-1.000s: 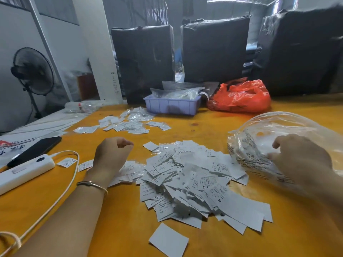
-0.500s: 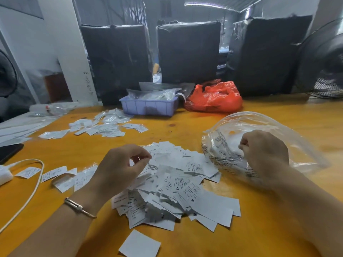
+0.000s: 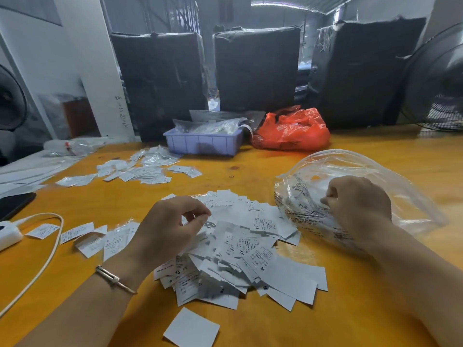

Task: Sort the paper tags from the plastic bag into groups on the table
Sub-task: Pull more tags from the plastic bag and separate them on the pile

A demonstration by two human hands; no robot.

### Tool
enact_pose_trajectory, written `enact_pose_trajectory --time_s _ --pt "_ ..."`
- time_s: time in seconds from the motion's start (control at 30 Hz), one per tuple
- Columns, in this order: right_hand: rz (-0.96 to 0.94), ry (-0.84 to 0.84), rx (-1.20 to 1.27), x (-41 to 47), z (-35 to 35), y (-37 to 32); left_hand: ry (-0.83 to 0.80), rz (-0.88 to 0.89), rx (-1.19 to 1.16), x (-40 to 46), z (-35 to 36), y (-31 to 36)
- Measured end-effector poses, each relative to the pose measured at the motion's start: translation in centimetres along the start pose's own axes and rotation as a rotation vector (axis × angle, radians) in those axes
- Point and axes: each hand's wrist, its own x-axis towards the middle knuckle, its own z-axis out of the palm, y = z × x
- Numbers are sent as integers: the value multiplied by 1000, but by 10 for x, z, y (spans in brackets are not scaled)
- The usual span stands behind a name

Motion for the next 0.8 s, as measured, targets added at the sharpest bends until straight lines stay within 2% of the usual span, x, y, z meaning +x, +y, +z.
enact_pose_trajectory --time_s 0.2,0.3,0.37,0.43,0.5,0.57,0.67,0.8 --pt "-62 220 250 1 0 -2 -14 -8 5 0 0 1" --pt "-134 305 533 -2 -8 -12 1 -20 -21 0 1 4" --pt "-130 146 904 -9 -15 -25 22 -63 -109 1 2 8" --pt "-100 -187 1239 -18 -20 -40 -1 -119 -227 2 1 13" --pt "-111 -491 1370 -26 -19 -50 -82 -172 -367 3 0 19" --pt "-160 -709 1432 -33 -16 -56 -194 -209 -539 3 1 26" --pt "-263 -860 1361 -41 -11 -61 -335 -203 -640 0 5 34" --pt "-345 -865 1236 -46 -10 -66 -349 -175 -665 0 8 39"
